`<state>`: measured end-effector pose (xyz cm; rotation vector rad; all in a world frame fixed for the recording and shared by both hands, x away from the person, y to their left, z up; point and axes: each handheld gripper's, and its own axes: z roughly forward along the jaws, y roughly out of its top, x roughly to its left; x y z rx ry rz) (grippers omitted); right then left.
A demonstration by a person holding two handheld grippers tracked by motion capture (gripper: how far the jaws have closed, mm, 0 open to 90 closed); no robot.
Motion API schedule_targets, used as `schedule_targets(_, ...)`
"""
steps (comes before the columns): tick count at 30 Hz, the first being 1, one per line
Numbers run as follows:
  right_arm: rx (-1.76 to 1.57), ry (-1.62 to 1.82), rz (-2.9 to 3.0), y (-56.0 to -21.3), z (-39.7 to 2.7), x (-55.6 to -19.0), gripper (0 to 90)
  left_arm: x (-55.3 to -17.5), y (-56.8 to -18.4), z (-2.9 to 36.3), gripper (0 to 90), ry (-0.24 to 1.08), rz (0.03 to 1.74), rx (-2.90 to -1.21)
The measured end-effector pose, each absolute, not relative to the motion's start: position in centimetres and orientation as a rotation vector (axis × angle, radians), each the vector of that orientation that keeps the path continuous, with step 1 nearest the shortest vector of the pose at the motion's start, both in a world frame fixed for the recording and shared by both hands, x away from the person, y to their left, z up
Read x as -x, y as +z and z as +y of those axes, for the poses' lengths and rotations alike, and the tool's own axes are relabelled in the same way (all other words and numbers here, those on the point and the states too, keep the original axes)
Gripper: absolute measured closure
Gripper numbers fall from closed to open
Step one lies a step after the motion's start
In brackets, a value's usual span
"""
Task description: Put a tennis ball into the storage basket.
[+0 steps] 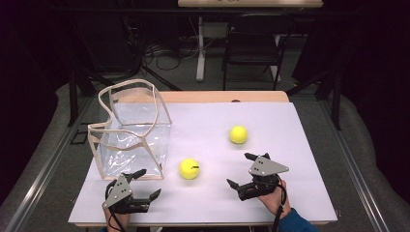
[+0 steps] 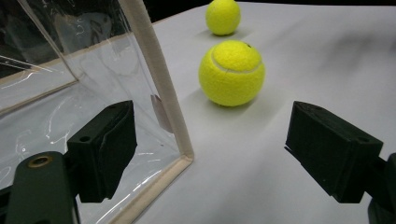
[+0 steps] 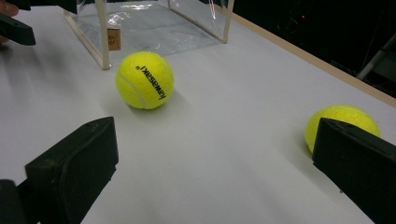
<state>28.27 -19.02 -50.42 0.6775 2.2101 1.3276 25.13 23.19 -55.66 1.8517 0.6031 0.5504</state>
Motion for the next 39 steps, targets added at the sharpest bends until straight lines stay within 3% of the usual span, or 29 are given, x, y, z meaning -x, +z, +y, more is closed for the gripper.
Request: schedule_targets(39,-0.6,1.267,2.353,-49.3,-14.0,-31.4,0.0,-25.8,-55.7,22.7,15.9,0.525,0.574,-1.869)
